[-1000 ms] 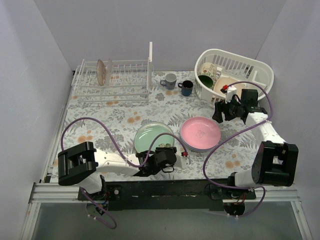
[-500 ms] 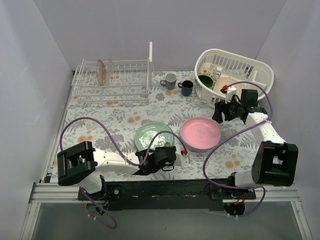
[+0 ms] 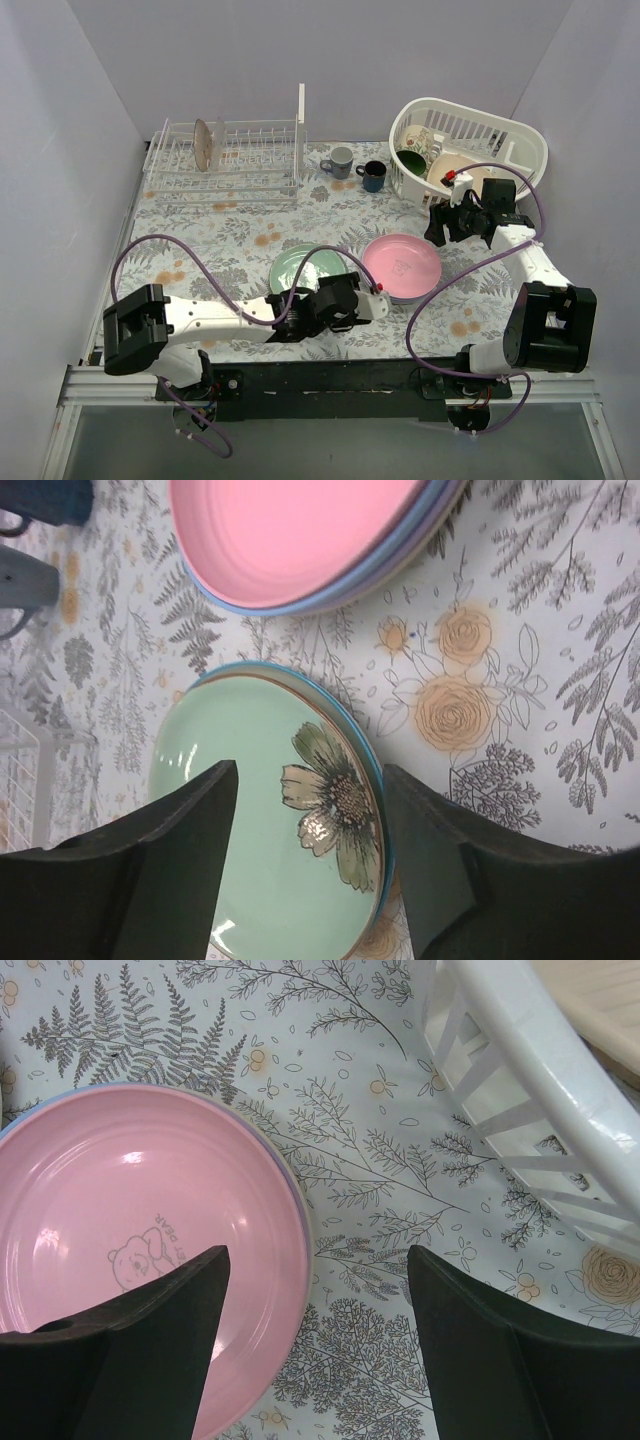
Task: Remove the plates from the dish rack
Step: Place the plate at the center of the board, then unload the plate from the dish rack.
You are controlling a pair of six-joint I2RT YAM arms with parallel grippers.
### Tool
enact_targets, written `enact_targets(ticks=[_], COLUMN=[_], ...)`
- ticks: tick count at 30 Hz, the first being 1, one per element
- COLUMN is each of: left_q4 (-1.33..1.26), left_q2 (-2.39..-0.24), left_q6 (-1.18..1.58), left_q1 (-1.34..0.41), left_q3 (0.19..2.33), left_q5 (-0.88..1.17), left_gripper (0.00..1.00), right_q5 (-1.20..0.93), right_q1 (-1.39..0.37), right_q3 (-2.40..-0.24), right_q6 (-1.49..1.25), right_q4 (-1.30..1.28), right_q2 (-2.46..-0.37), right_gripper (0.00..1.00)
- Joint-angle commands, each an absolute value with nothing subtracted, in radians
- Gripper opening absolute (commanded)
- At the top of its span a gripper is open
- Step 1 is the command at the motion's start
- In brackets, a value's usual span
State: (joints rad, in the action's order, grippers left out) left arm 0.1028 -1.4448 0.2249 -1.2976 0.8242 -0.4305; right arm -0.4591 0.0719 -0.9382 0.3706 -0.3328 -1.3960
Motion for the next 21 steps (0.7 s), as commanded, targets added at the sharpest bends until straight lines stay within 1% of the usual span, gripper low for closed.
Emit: enact_targets(ticks=[1,5,7,8,9,11,12,14,15,17,18,20,21], left_q4=[0.124,0.127,0.1,0.081,0.075,0.069,0.075,0.083,0.092,0.109,0.115,0.127,0.13], left_q2=[-1.367,-1.347,-1.348,-1.351,-1.353,-1.358,-1.365,-1.371,-1.373,-1.373,-1.371,-1.368,-1.37], left_q6=[0.258,0.299,0.304,0.305,0.317,0.34,0.379,0.412,0.425,0.465,0.478,0.508,0.514], left_q1=[-1.278,-1.2,-1.126,-1.097,-1.035,-0.962,-0.889,-0.815,-0.743,-0.672,-0.602,-0.531,-0.462], left_q3=[0.929,1.012,1.038,1.067,1.083,1.136,1.161,1.201,1.242,1.279,1.31,1.334,1.356], left_q5=[-0.456,-0.454,-0.459,-0.457,-0.451,-0.411,-0.39,-0.342,-0.328,-0.275,-0.252,-0.183,-0.155], left_gripper=[0.64,0.71,0.75,0.81,0.83,0.87,0.89,0.91,0.93,0.93,0.93,0.94,0.94], right_q5=[-0.48,-0.479,-0.48,-0.479,-0.476,-0.462,-0.457,-0.44,-0.442,-0.44,-0.445,-0.452,-0.457], right_q1=[0.078,0.078,0.078,0.078,0.078,0.078,0.078,0.078,0.078,0.078,0.078,0.078,0.077], right_q3=[-0.937,-0.939,-0.937,-0.936,-0.934,-0.922,-0.917,-0.908,-0.907,-0.902,-0.903,-0.911,-0.914], right_q6=[0.379,0.377,0.373,0.37,0.365,0.356,0.351,0.342,0.339,0.334,0.33,0.328,0.327], right_q4=[-0.302,-0.301,-0.296,-0.295,-0.288,-0.272,-0.264,-0.252,-0.25,-0.245,-0.248,-0.255,-0.261], right_q2=[-1.397,-1.391,-1.385,-1.375,-1.368,-1.342,-1.335,-1.313,-1.309,-1.301,-1.301,-1.308,-1.313], right_gripper=[0.8,0.8,0.8,0.8,0.8,0.8,0.8,0.8,0.8,0.8,0.8,0.8,0.8])
